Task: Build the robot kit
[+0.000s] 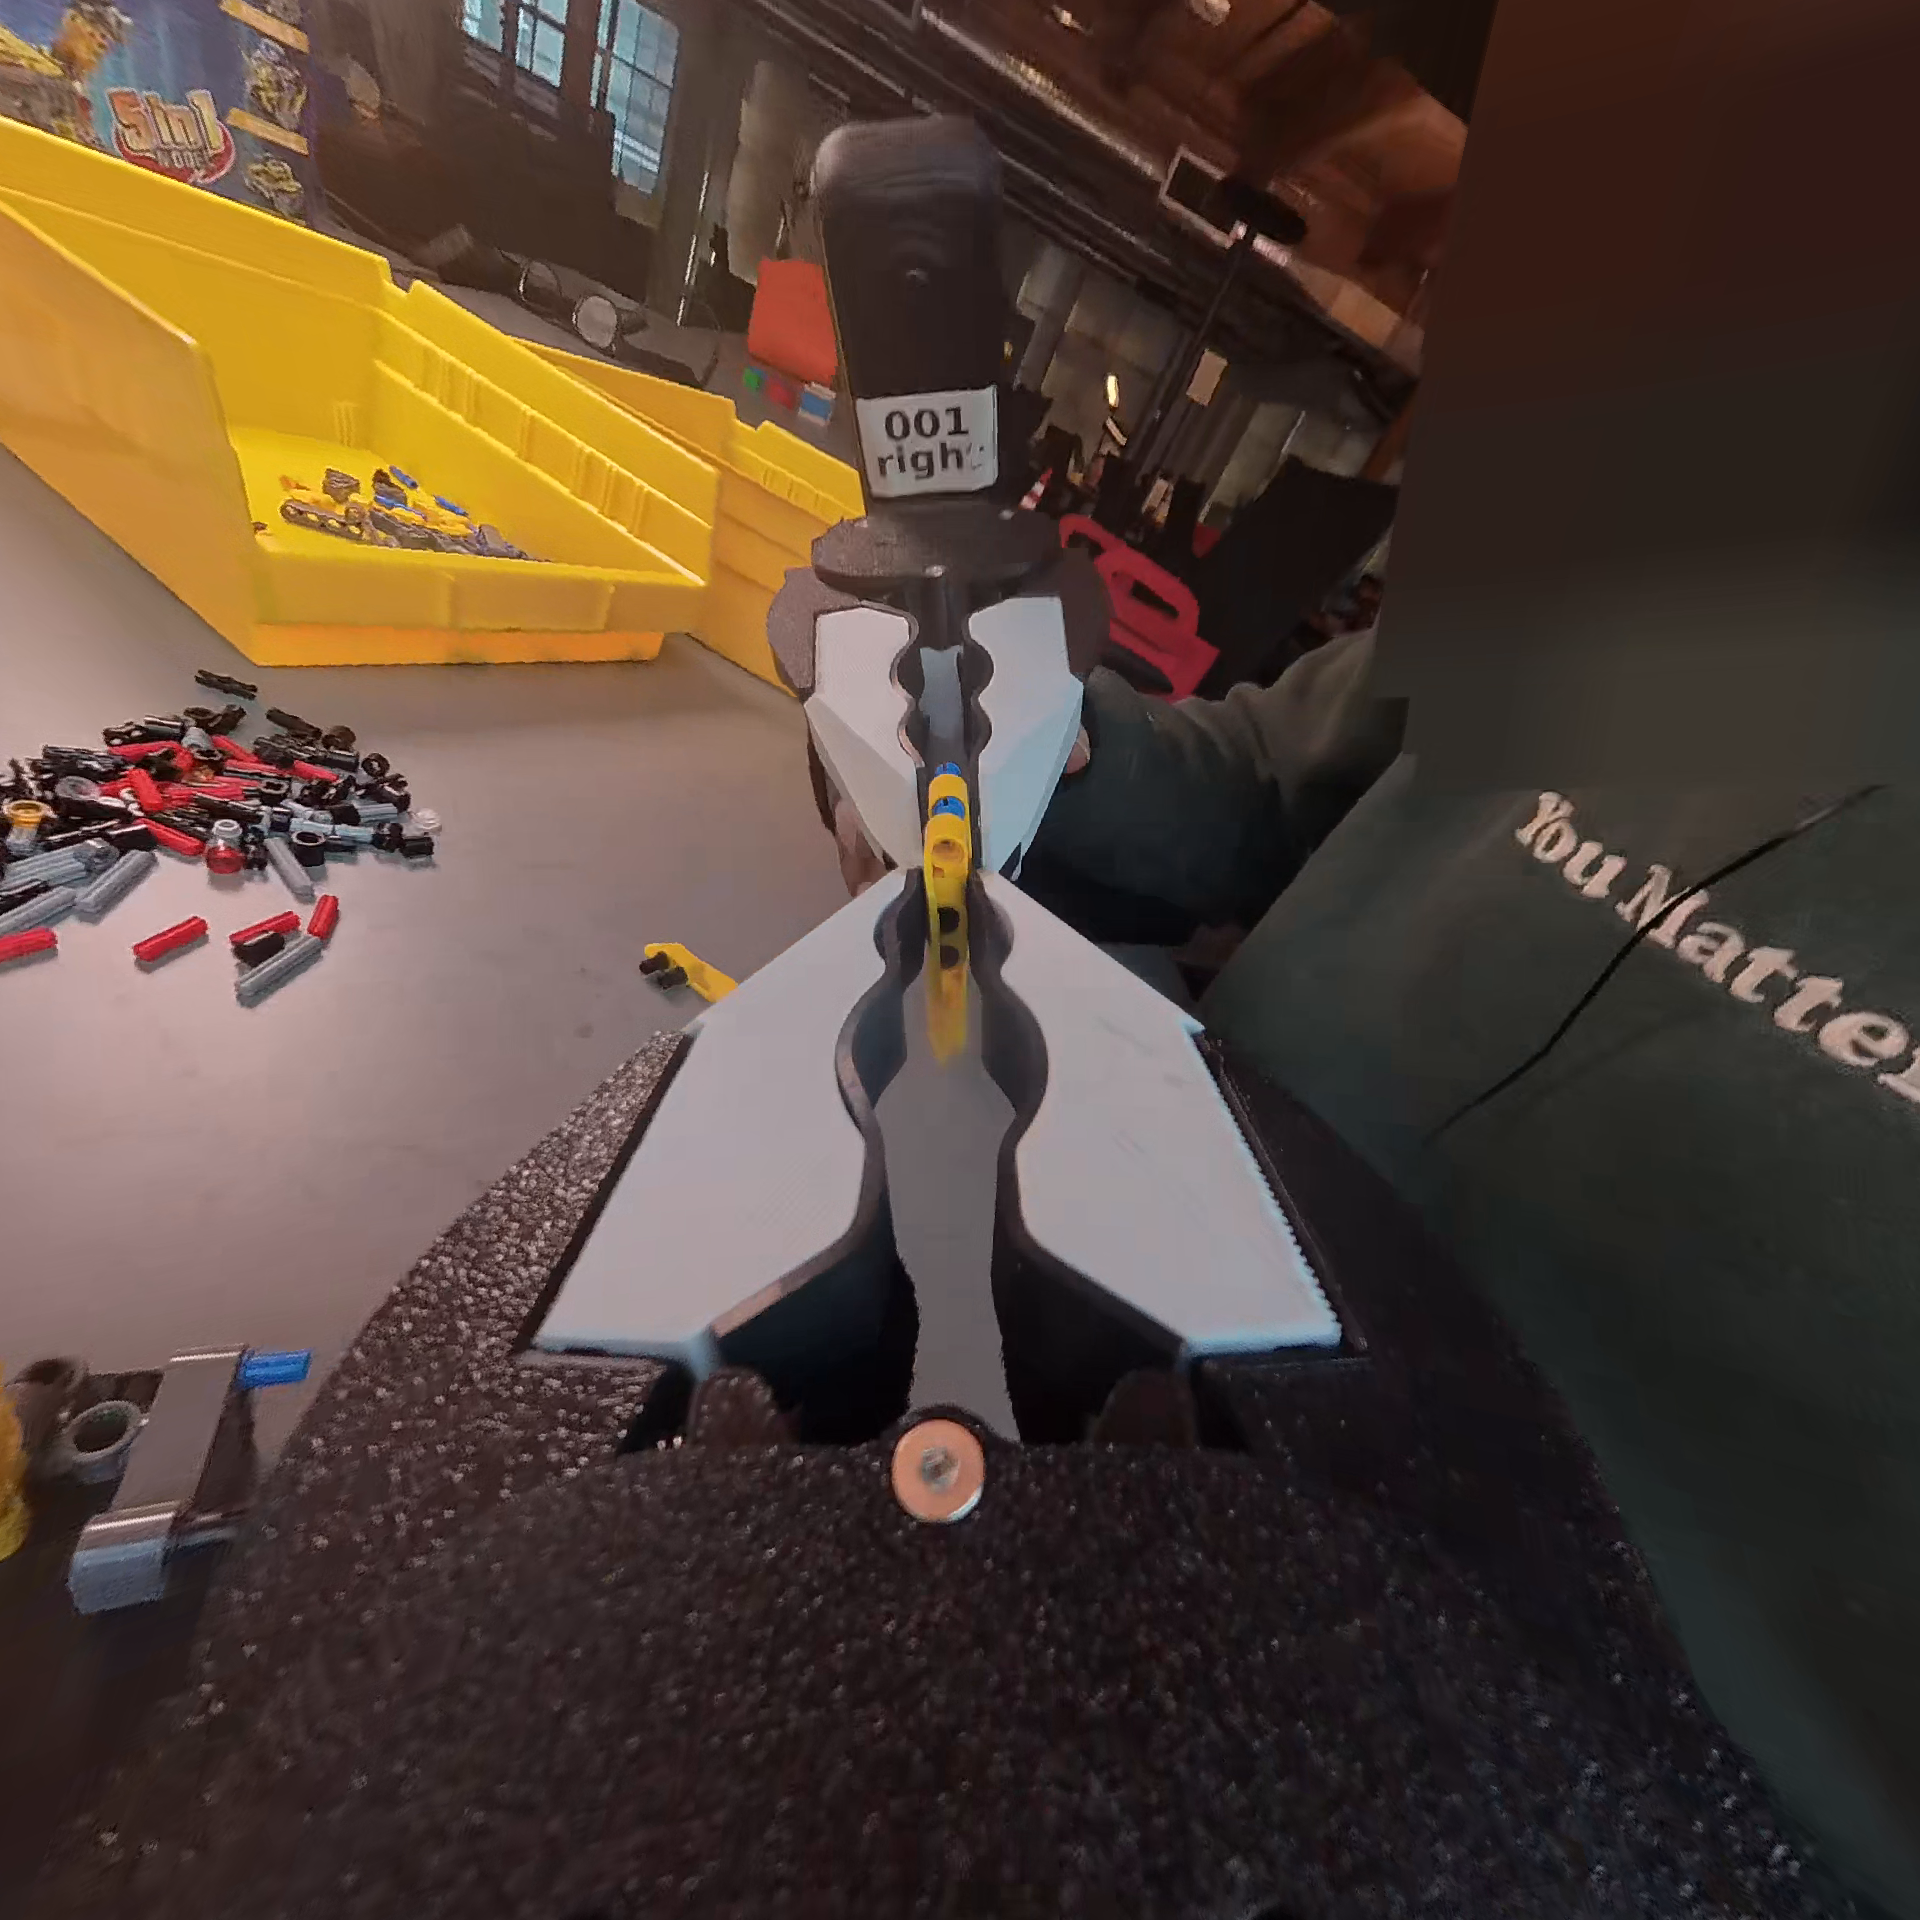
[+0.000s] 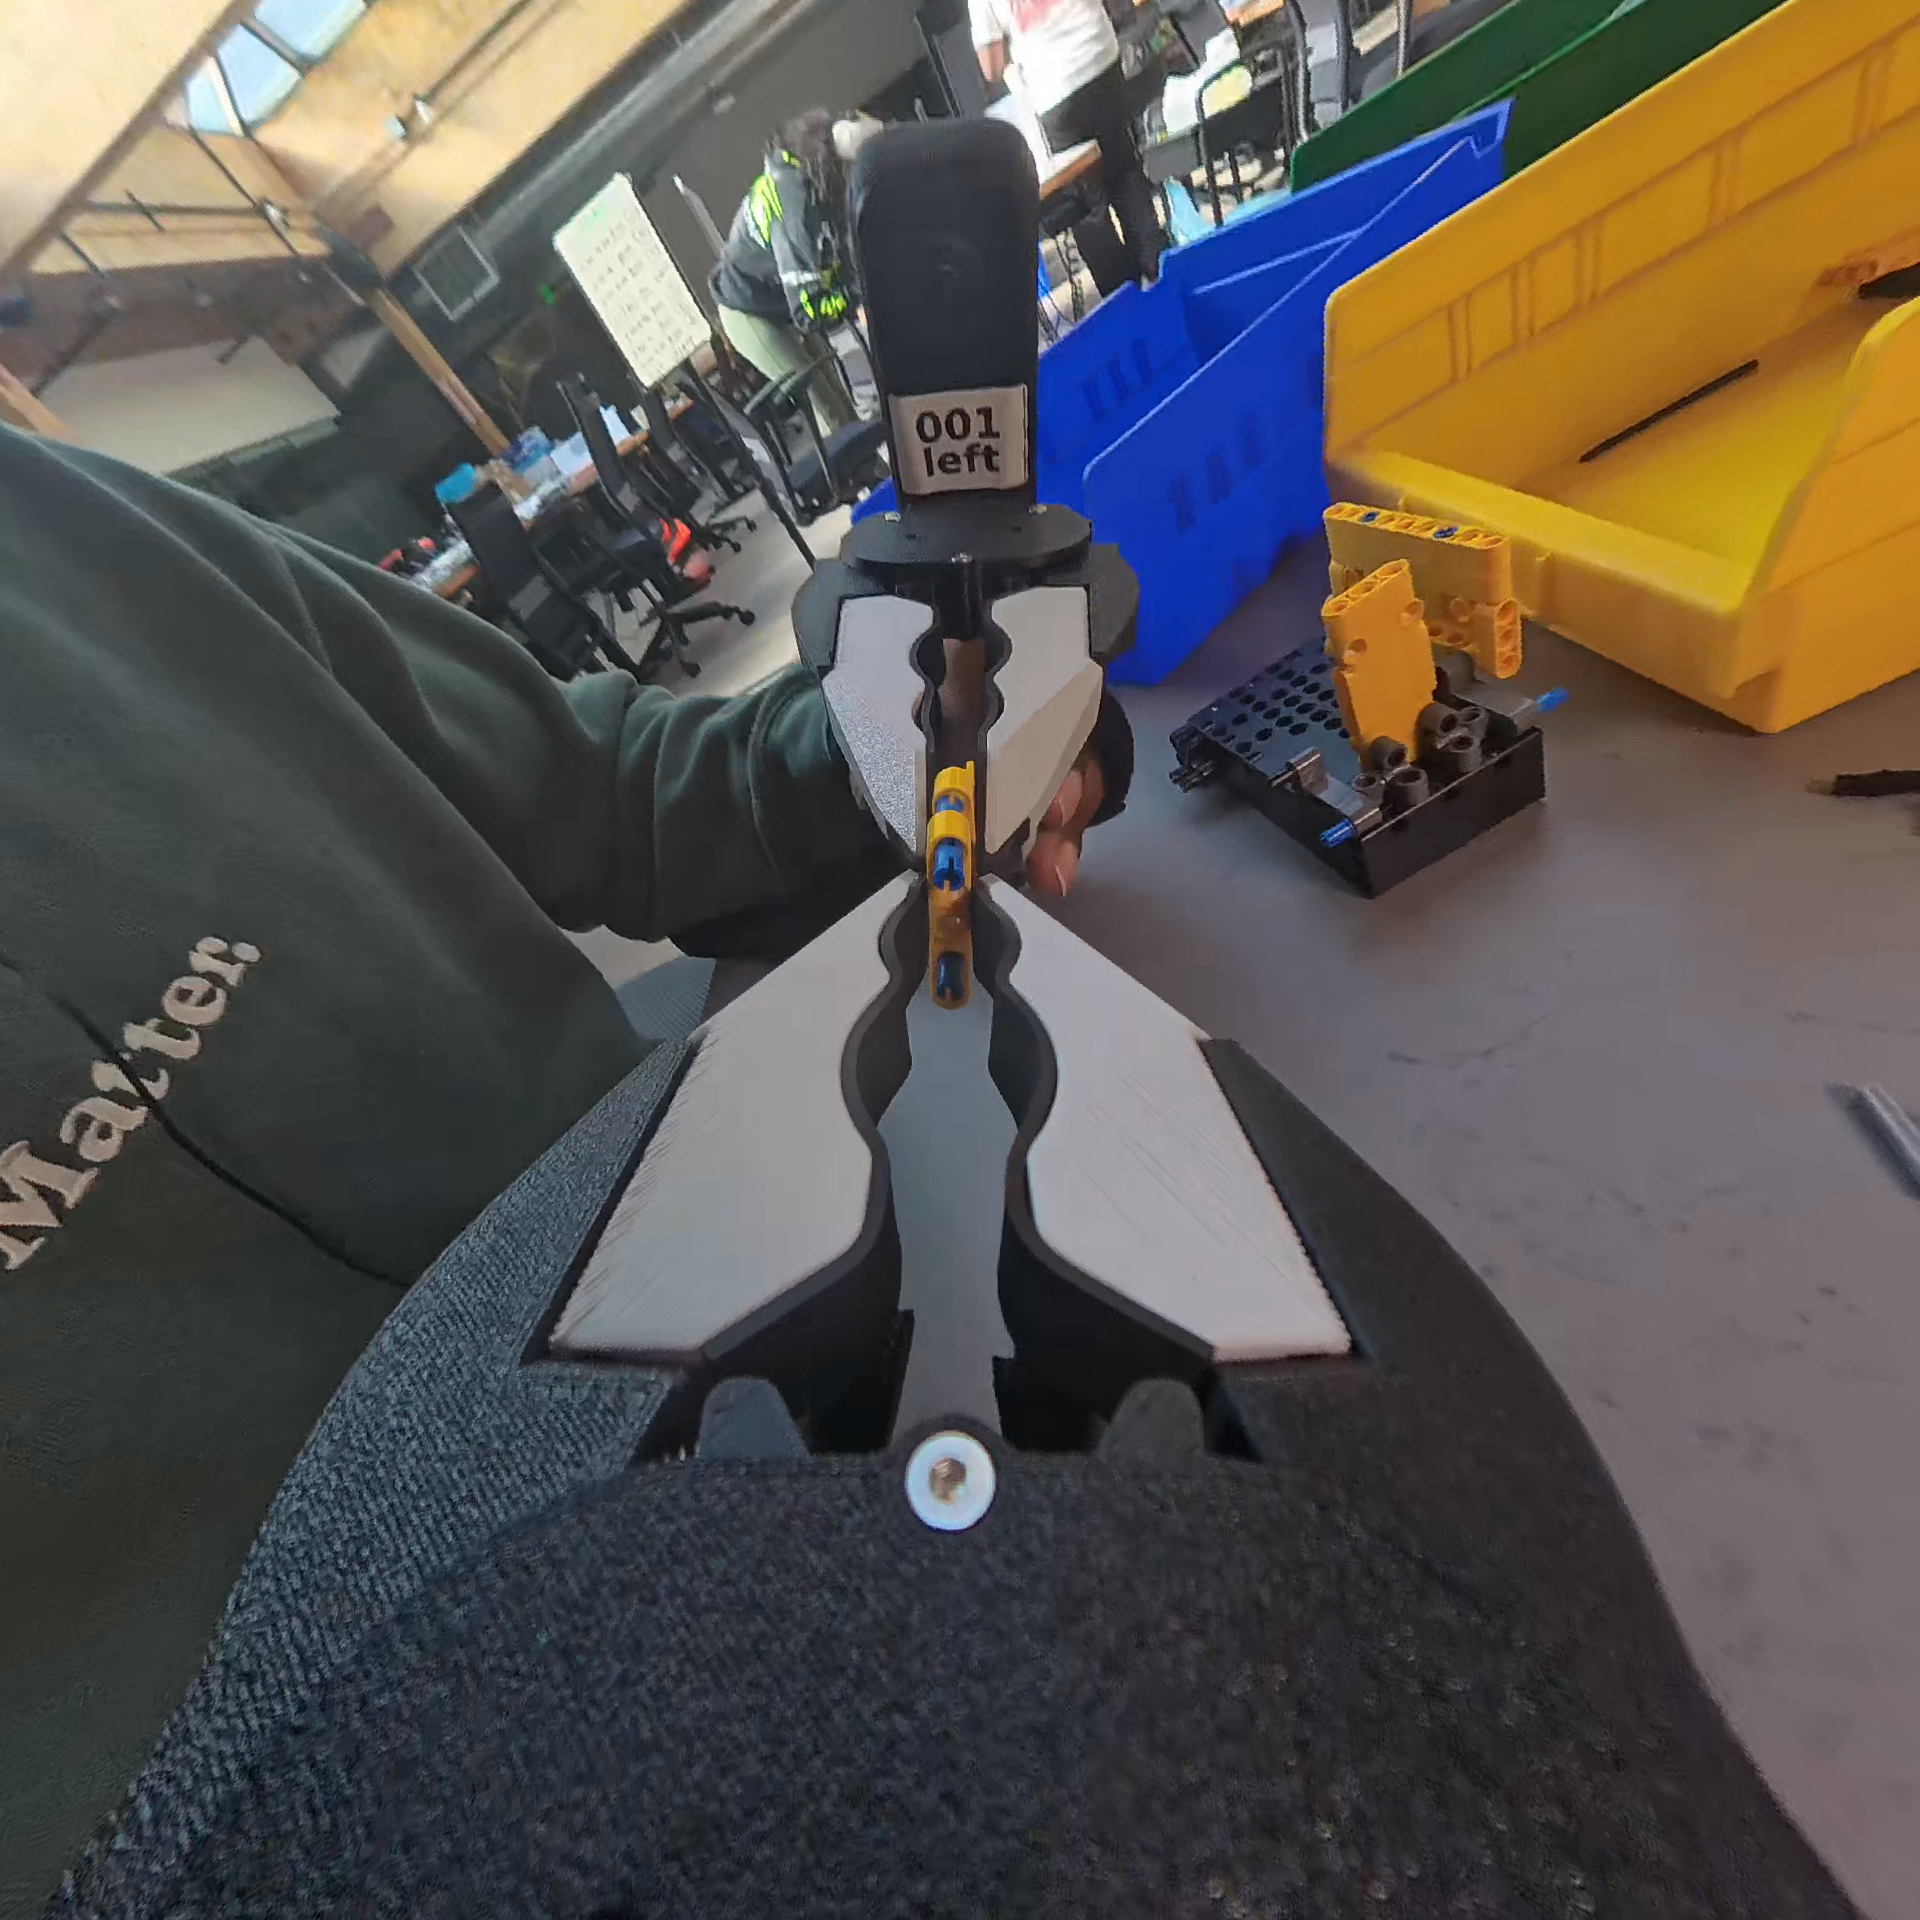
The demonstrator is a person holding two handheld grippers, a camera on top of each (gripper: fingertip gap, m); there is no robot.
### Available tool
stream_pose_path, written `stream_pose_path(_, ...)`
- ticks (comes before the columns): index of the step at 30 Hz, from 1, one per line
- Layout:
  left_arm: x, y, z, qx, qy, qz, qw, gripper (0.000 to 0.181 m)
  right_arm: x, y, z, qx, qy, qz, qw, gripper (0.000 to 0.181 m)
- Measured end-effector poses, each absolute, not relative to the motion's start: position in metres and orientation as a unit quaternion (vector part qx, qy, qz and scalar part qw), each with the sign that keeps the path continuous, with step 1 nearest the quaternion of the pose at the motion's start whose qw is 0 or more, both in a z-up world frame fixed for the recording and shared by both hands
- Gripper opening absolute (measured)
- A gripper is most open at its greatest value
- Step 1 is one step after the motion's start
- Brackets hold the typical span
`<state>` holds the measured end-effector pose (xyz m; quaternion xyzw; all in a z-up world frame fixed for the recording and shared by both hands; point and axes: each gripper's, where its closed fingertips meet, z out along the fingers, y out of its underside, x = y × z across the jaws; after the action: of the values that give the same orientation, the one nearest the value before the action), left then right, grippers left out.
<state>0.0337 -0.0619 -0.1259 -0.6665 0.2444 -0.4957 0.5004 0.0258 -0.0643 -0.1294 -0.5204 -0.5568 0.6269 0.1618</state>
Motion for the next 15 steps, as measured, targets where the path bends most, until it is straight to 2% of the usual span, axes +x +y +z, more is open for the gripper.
stream_pose_path(8,0.033,-0.058,-0.108,-0.625,0.144,-0.592,0.487,0.006,0.025,-0.060,-0.115,-0.521,-0.499,0.681,0.128,0.006)
stream_pose_path(15,0.025,-0.051,-0.102,-0.591,0.076,-0.637,0.488,0.005,0.019,-0.054,-0.108,-0.531,-0.458,0.697,0.146,0.005)
